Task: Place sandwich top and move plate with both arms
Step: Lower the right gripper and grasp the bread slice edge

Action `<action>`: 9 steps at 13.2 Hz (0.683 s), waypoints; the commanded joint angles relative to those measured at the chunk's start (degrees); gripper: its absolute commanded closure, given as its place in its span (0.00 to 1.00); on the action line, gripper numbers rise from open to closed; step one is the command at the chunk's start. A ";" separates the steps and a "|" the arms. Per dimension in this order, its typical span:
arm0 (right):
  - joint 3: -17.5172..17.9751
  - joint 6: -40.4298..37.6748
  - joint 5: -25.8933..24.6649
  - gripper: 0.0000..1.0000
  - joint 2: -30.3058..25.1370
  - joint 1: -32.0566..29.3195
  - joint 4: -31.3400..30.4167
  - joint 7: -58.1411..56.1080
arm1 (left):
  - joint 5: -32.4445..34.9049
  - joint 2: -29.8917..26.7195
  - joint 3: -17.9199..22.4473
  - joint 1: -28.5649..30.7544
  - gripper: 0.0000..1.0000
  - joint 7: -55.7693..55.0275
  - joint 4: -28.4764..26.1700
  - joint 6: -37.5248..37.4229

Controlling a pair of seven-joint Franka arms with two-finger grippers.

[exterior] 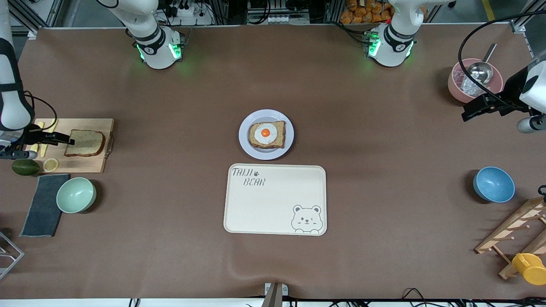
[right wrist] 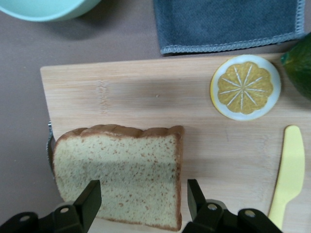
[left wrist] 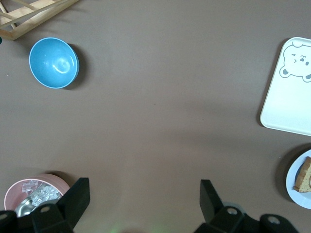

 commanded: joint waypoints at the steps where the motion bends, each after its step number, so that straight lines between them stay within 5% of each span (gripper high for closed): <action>1: 0.77 1.17 1.12 0.20 0.91 -1.15 0.33 -3.15 | 0.05 -0.25 -0.26 0.34 0.00 0.35 0.06 0.43; 9: 0.77 2.14 3.93 0.29 3.02 -2.73 0.07 -5.97 | 0.05 -0.34 -0.26 0.34 0.00 0.35 0.24 0.43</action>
